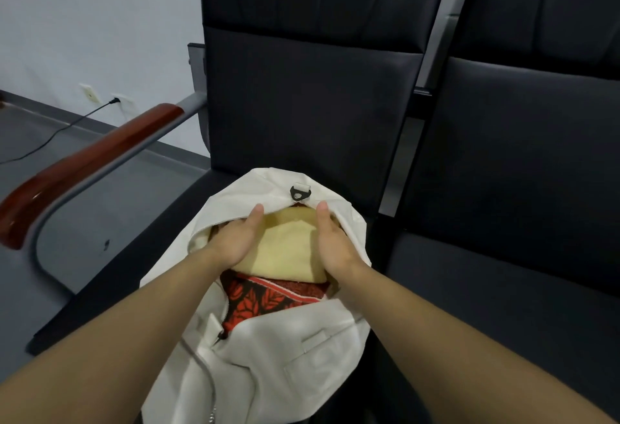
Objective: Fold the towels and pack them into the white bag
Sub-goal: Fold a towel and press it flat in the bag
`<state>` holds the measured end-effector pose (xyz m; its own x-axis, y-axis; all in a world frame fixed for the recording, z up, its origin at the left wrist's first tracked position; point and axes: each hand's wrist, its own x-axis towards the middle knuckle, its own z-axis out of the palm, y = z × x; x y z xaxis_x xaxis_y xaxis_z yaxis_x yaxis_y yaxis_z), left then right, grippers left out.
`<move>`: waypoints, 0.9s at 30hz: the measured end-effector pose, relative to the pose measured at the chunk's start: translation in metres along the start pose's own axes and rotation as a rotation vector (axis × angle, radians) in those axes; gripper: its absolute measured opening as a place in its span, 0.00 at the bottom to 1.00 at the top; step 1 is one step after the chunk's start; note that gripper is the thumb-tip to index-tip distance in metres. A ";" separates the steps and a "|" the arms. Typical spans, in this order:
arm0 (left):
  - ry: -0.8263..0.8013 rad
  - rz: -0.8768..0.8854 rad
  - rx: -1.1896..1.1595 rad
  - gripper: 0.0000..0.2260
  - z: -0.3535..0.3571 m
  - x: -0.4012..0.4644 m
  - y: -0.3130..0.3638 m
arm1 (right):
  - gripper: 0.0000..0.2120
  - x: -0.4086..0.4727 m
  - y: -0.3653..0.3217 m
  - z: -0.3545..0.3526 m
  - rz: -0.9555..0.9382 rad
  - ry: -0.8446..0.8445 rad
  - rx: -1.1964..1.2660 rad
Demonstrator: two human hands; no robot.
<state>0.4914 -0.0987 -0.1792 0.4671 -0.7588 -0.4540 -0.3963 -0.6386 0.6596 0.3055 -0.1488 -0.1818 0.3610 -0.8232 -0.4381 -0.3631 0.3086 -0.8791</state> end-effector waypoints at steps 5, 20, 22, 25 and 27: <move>0.006 0.064 -0.065 0.34 0.013 -0.041 0.006 | 0.30 -0.028 0.010 -0.002 -0.127 -0.064 -0.008; -0.090 0.552 0.310 0.28 0.194 -0.219 0.091 | 0.26 -0.210 0.085 -0.203 -0.226 0.354 -0.639; -0.156 0.587 0.355 0.28 0.230 -0.243 0.112 | 0.28 -0.238 0.107 -0.244 -0.165 0.406 -0.707; -0.261 0.640 0.416 0.29 0.285 -0.281 0.140 | 0.32 -0.279 0.143 -0.299 -0.038 0.462 -0.759; -0.325 0.667 0.467 0.29 0.323 -0.304 0.157 | 0.29 -0.304 0.167 -0.332 0.024 0.504 -0.813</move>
<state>0.0319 -0.0095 -0.1306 -0.1971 -0.9463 -0.2562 -0.8229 0.0176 0.5679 -0.1496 -0.0053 -0.1332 0.0024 -0.9879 -0.1548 -0.9195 0.0587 -0.3887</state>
